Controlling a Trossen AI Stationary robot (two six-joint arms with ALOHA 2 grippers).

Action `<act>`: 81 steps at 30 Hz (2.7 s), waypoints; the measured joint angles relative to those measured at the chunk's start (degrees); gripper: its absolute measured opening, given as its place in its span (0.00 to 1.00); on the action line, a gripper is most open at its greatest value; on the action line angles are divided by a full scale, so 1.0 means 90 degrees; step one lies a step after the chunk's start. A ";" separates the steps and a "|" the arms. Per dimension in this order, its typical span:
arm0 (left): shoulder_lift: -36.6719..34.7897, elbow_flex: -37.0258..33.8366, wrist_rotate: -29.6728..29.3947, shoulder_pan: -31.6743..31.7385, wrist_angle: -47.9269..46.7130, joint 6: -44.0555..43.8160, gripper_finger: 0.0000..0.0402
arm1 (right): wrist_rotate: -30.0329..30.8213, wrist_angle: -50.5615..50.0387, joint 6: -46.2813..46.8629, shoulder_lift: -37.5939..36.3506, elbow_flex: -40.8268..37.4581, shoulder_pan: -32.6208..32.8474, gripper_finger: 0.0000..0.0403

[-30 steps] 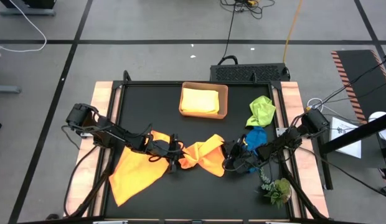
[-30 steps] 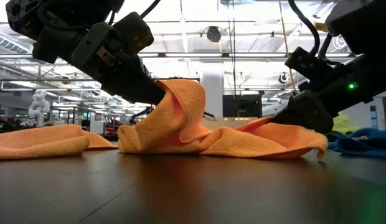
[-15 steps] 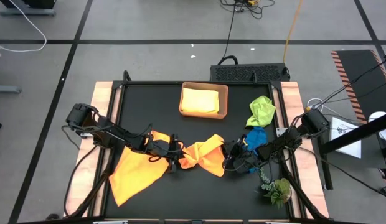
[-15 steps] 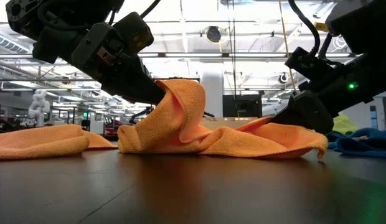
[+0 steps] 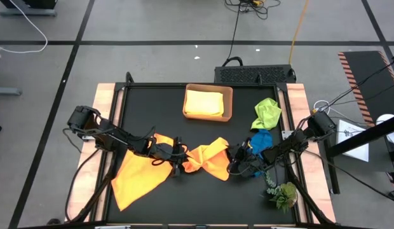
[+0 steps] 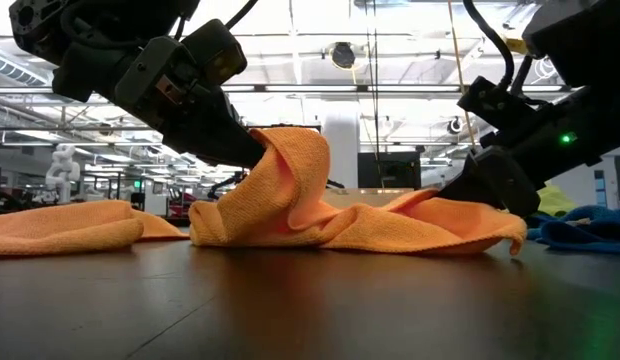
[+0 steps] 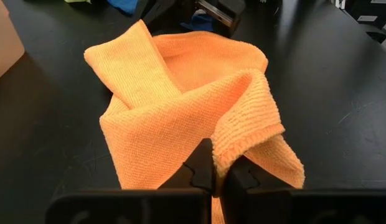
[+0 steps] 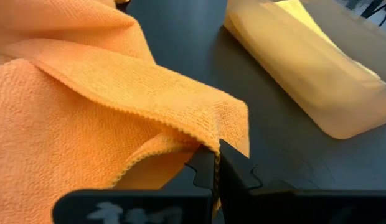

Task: Fold microfiber towels
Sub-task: Fold the right orange towel

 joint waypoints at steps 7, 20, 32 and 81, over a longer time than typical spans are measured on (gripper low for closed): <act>0.0000 0.0000 0.0001 0.0000 0.0001 0.0002 0.01 | -0.0001 0.0002 0.0000 -0.0002 -0.0002 -0.0002 0.00; 0.0000 0.0000 0.0002 0.0000 0.0052 -0.0010 0.03 | -0.0004 0.0088 -0.0346 -0.0084 -0.0006 -0.0005 0.00; -0.1672 0.0114 -0.0017 -0.0218 -0.0197 0.0053 0.02 | -0.0001 0.0457 -0.2186 -0.2179 0.0000 0.0359 0.00; -0.3184 0.0114 -0.3778 -0.0945 -0.4543 -0.1183 0.01 | -0.0496 -0.0705 -0.1056 -0.2404 -0.0005 -0.0410 0.00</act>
